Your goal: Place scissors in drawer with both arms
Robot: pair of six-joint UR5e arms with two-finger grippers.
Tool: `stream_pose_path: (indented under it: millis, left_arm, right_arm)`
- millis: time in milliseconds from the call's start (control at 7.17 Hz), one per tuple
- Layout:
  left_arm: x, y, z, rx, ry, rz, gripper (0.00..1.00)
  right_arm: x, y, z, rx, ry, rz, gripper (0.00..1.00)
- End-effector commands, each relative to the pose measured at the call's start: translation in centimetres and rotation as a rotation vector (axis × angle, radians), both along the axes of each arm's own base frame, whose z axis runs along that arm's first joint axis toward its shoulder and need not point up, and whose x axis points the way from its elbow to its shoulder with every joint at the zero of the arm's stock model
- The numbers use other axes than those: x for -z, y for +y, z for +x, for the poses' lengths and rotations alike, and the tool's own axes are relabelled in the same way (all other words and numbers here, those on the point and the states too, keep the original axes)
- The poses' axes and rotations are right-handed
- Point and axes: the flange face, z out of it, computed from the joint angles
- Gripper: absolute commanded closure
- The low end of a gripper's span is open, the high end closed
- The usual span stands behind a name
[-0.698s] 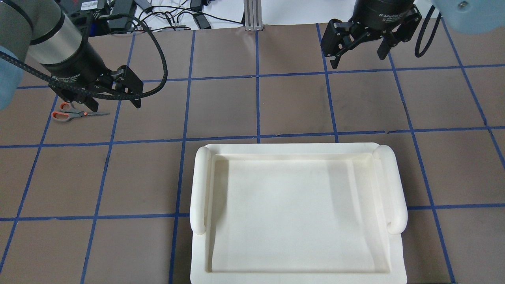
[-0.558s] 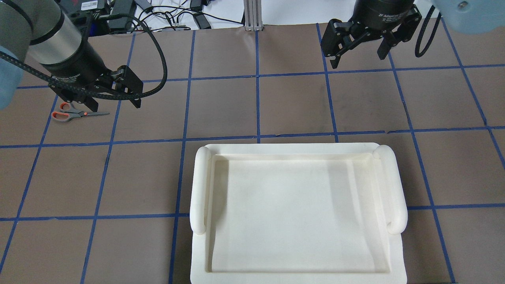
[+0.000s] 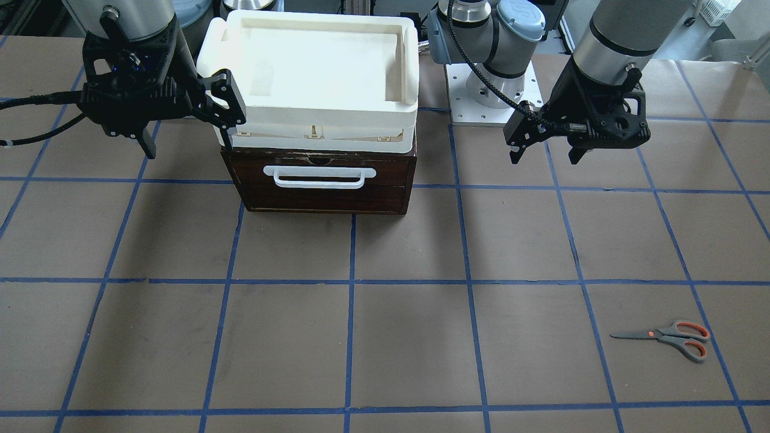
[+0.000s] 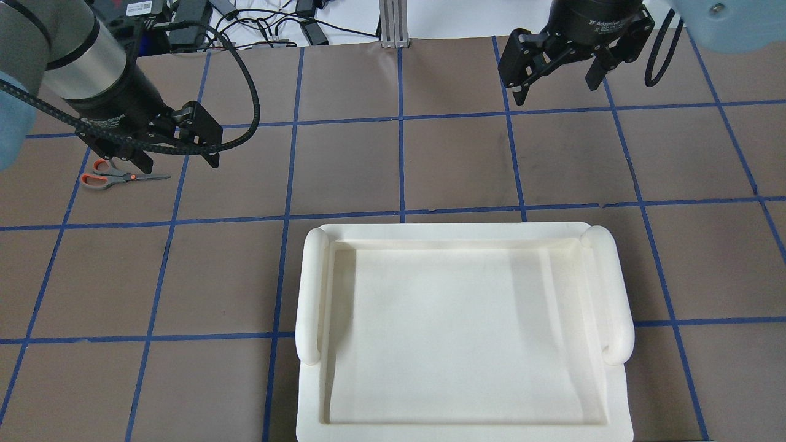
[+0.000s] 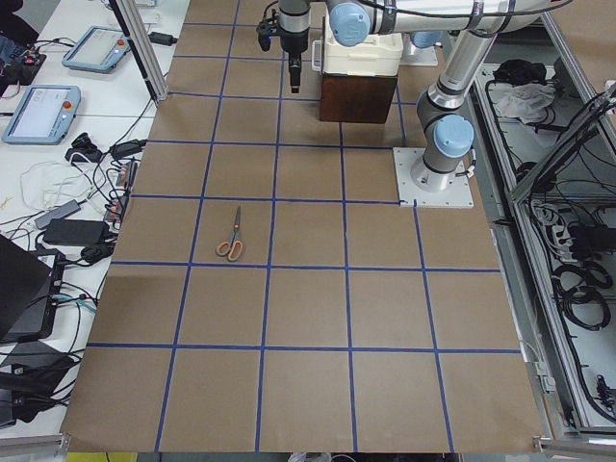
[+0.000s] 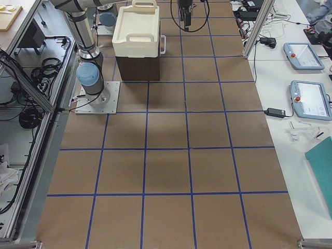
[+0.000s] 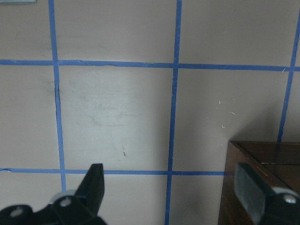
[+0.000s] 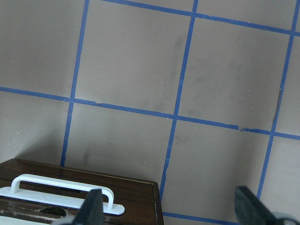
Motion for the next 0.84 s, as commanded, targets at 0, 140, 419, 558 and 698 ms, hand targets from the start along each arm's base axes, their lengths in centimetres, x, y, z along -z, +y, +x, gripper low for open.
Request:
stream_pose_path:
  millis: [0, 140, 419, 558, 698]
  left_arm:
    - [0.3, -0.4, 0.5, -0.007, 0.000, 0.005, 0.00]
    - [1.2, -1.3, 3.0, -0.036, 0.001, 0.026, 0.00]
    - [2.1, -2.2, 7.8, 0.074, 0.009, 0.037, 0.00]
    - [2.3, -2.7, 9.4, 0.175, 0.007, 0.028, 0.00]
    - [3.1, -3.8, 10.9, 0.284, -0.005, 0.005, 0.00]
  right_arm:
    - [2.3, -2.1, 1.0, -0.090, -0.076, 0.012, 0.00]
    - [3.8, -3.9, 1.2, -0.094, -0.069, 0.014, 0.00]
    - [5.4, -5.1, 1.6, -0.260, -0.059, 0.013, 0.00]
    - [6.6, -5.3, 1.8, -0.329, -0.055, 0.034, 0.00]
    - [8.0, -5.3, 3.4, -0.412, -0.052, 0.058, 0.00]
